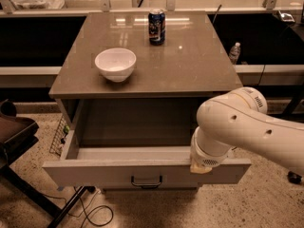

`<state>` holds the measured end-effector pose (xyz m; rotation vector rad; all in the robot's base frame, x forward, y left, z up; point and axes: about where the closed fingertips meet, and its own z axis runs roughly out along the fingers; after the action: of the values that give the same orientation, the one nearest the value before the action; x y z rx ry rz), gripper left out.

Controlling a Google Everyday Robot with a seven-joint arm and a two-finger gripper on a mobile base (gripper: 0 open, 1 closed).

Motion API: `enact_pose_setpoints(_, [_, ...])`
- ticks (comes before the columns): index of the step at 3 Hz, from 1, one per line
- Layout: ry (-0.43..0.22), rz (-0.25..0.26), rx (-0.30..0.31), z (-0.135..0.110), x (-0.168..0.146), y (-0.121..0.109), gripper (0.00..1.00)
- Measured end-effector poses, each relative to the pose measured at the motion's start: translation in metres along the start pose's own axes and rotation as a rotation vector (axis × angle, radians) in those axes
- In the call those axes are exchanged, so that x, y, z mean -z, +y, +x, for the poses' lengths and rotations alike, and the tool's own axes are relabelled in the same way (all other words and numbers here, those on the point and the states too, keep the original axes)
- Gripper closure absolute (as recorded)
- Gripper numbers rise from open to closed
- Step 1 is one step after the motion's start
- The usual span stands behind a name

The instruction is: Open top drawer

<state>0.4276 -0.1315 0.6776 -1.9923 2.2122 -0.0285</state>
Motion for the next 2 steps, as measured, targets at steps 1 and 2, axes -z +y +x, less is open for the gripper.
enact_pose_setpoints(1, [0.001, 0.001, 0.001, 0.0000, 0.0006, 0.0005, 0.54])
enact_pose_setpoints(2, [0.002, 0.003, 0.002, -0.0001, 0.0014, 0.0006, 0.31])
